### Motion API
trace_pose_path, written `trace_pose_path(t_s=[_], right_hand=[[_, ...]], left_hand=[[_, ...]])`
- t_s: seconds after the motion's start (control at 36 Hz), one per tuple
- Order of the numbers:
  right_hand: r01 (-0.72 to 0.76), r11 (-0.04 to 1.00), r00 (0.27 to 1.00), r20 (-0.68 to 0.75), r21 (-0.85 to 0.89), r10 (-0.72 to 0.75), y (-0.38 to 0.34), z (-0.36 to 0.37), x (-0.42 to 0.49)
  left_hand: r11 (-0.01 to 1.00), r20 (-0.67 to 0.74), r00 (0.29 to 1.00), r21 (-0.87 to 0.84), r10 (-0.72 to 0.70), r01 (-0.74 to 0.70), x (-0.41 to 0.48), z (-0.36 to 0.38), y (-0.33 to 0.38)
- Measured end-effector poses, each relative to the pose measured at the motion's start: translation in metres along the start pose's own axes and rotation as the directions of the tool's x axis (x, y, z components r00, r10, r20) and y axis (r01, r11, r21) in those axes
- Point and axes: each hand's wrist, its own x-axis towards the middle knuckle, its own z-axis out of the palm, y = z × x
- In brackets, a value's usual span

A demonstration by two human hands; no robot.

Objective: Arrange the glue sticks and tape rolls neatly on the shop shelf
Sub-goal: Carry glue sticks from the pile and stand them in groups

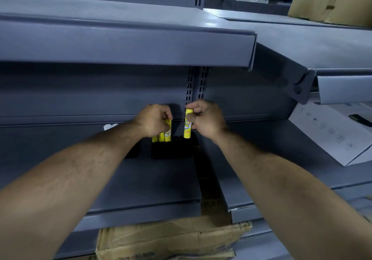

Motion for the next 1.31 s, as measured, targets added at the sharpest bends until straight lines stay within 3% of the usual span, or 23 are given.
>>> trace_pose_path(t_s=[0.61, 1.31], right_hand=[[0.013, 0.999, 0.999, 0.03, -0.035, -0.012, 0.006, 0.035, 0.011], [0.016, 0.982, 0.994, 0.105, -0.187, 0.004, 0.016, 0.05, 0.018]], left_hand=[[0.973, 0.056, 0.995, 0.211, 0.083, -0.093, 0.001, -0.016, 0.002], [0.996, 0.051, 0.999, 0.091, 0.004, -0.009, -0.001, -0.011, -0.007]])
